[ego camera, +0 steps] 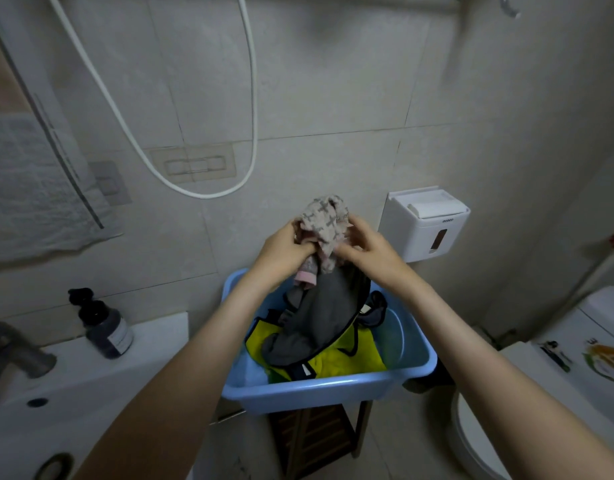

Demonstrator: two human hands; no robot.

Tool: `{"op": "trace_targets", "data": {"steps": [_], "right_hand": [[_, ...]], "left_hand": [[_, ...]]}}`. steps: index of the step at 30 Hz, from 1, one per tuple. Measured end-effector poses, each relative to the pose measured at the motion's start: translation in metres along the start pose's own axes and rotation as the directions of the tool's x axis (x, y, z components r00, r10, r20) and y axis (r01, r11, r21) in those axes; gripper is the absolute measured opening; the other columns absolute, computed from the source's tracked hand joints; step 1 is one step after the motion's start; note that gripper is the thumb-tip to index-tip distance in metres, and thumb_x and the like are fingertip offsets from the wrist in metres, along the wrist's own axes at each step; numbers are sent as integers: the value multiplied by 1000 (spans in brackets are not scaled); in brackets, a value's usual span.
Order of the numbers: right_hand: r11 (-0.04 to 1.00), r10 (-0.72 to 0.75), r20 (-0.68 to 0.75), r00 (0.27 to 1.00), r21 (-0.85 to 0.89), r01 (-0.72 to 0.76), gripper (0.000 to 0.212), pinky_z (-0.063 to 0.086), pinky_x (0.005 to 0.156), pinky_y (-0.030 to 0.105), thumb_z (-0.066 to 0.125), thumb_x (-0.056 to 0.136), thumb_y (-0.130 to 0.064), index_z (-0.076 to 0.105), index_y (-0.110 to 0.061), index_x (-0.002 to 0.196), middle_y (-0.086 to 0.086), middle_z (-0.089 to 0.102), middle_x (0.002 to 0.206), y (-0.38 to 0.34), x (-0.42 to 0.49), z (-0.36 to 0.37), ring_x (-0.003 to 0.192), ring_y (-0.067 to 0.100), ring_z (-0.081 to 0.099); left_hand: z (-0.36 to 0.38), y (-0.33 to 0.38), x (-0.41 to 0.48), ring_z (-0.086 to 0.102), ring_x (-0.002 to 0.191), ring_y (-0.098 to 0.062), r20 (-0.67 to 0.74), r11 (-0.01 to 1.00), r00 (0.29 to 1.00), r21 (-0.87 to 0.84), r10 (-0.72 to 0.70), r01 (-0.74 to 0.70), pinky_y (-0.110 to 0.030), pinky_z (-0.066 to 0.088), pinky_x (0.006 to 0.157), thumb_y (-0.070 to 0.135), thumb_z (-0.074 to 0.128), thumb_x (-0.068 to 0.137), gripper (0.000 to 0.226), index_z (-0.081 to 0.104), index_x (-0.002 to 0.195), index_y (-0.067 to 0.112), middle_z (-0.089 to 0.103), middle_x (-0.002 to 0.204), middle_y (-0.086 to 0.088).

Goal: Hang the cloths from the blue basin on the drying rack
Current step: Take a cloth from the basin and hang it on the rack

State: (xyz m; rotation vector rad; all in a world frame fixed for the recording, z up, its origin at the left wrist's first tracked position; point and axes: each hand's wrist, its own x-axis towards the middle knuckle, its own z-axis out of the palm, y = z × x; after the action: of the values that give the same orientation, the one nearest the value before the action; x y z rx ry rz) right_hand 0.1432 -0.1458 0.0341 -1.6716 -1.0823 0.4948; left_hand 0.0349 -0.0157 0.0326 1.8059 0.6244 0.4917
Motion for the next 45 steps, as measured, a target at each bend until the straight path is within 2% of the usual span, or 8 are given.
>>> {"op": "trace_targets", "data": {"steps": [4,10,16,19,28,32,41,45], "right_hand": [[929,131,56,990,-355,-103,68,36,74,11,67,86,-13,30,-17,143,-4,50,120,18,-10,-1,89,4,51],[822,234,35,972,-541,-179,39,33,66,17,48,91,-1,50,-11,128,3,62,97,42,-18,-11,83,16,52],[975,185,24,982,-126,-181,24,45,80,20,61,91,-29,61,-19,113,2,68,100,38,-24,-8,89,9,62],[983,118,58,991,-146,-108,23,44,79,20,66,87,-22,61,-9,106,2,66,92,31,-22,1,82,6,58],[980,183,-361,914,144,-140,22,37,54,27,44,97,-15,44,-15,75,1,47,65,23,-20,-17,57,12,44],[994,97,-504,858,91,-59,21,39,70,23,39,99,-18,46,-1,89,8,46,84,8,-19,-29,76,12,44],[993,13,-479,878,-98,-69,15,37,65,14,34,103,-25,38,-16,92,-7,41,79,10,-32,-53,72,5,41],[984,153,-416,896,-17,-176,8,42,70,28,44,98,-16,46,-20,105,-3,50,86,21,-43,-56,83,16,49]], "left_hand": [[4,-1,-6,63,76,-14,75,973,989,-183,-127,139,-28,52,59,12,55,93,23,52,110,27,64,99,-1],[-1,0,-4,63,70,-8,-15,948,990,-289,-143,133,-19,50,48,22,48,97,15,53,112,21,66,89,4],[-3,4,-1,65,70,-13,-11,932,985,-324,-172,159,-24,54,51,22,47,97,7,53,100,24,68,90,2],[1,1,-3,65,72,-13,44,944,981,-268,-190,195,-23,52,50,24,49,97,16,53,112,22,68,98,-1],[-5,-18,-5,63,80,-27,-103,984,978,-23,-181,179,-32,45,71,24,62,78,9,59,82,17,66,84,-13],[-2,-12,-8,54,70,-23,-197,986,971,75,-135,152,-31,36,61,19,53,86,18,52,68,17,59,74,-11],[23,3,-12,44,61,-19,-53,995,994,-40,-94,92,-32,30,64,31,42,94,38,44,59,16,46,60,-7],[38,14,-12,55,85,-24,2,992,999,-117,-45,45,-36,43,80,31,38,96,29,58,88,11,60,88,-11]]}}
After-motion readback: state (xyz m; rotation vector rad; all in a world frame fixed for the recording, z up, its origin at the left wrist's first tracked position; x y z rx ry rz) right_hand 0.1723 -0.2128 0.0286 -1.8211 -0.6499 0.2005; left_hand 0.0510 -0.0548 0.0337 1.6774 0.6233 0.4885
